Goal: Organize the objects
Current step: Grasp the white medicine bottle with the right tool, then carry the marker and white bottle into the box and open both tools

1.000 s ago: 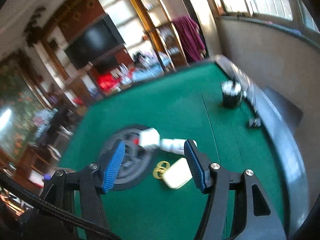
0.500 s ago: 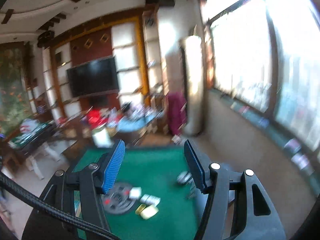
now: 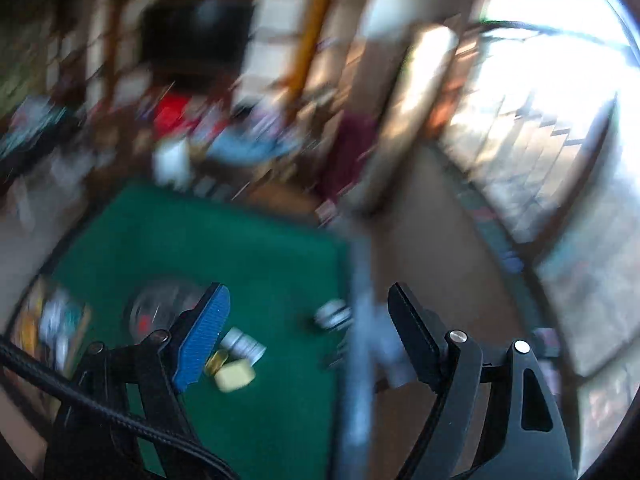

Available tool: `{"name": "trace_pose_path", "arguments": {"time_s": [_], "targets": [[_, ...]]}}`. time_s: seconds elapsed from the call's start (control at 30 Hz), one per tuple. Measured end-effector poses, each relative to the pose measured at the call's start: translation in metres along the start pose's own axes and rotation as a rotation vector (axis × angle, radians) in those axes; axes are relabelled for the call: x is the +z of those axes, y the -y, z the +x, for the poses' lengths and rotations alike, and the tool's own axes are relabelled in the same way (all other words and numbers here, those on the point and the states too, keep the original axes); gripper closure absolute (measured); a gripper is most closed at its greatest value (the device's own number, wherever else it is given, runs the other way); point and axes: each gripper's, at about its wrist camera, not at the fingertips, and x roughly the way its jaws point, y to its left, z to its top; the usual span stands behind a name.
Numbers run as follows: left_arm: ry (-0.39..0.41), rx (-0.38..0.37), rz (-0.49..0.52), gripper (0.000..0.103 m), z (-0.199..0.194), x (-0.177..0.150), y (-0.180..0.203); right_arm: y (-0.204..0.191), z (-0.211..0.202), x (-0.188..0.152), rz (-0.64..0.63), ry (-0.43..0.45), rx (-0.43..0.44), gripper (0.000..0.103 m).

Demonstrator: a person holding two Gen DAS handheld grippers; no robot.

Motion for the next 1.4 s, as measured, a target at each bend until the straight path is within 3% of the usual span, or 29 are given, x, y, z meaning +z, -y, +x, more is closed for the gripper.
{"name": "trace_pose_path", "arguments": {"time_s": [0.07, 0.2, 0.33, 0.4, 0.57, 0.6, 0.63, 0.7, 0.77, 1.0, 1.23, 1.4], "targets": [[-0.072, -0.007, -0.015, 0.091, 0.023, -0.044, -0.007, -0.020, 0.082, -0.030, -0.016, -0.091, 0.085, 0.023], [-0.198, 0.008, -0.067, 0.091, 0.062, -0.129, -0.018, -0.049, 0.195, -0.071, -0.030, -0.213, 0.127, 0.023], [-0.330, 0.000, -0.174, 0.091, 0.099, -0.194, -0.035, -0.059, 0.231, -0.081, -0.075, -0.234, 0.109, 0.024], [-0.366, 0.061, -0.157, 0.091, 0.111, -0.220, -0.038, -0.055, 0.233, -0.089, -0.109, -0.250, 0.090, 0.024], [-0.431, 0.098, -0.173, 0.091, 0.134, -0.261, -0.042, -0.050, 0.268, -0.098, -0.150, -0.313, 0.074, 0.025], [-0.441, 0.111, -0.172, 0.091, 0.139, -0.269, -0.042, -0.048, 0.265, -0.098, -0.149, -0.320, 0.078, 0.027], [-0.449, 0.117, -0.176, 0.091, 0.141, -0.272, -0.042, -0.047, 0.266, -0.100, -0.147, -0.333, 0.090, 0.035], [-0.472, 0.123, -0.189, 0.091, 0.147, -0.281, -0.043, -0.051, 0.277, -0.109, -0.149, -0.378, 0.118, 0.063], [-0.485, 0.129, -0.195, 0.091, 0.147, -0.288, -0.048, -0.054, 0.277, -0.112, -0.149, -0.356, 0.117, 0.071], [-0.503, 0.143, -0.210, 0.091, 0.142, -0.303, -0.051, -0.050, 0.269, -0.121, -0.077, -0.329, 0.124, 0.072], [-0.553, 0.196, -0.250, 0.091, 0.133, -0.322, -0.069, -0.044, 0.204, -0.114, 0.033, -0.215, 0.156, 0.071], [-0.604, 0.232, -0.243, 0.091, 0.124, -0.343, -0.080, -0.079, 0.152, -0.105, 0.077, -0.164, 0.323, 0.071]]}}
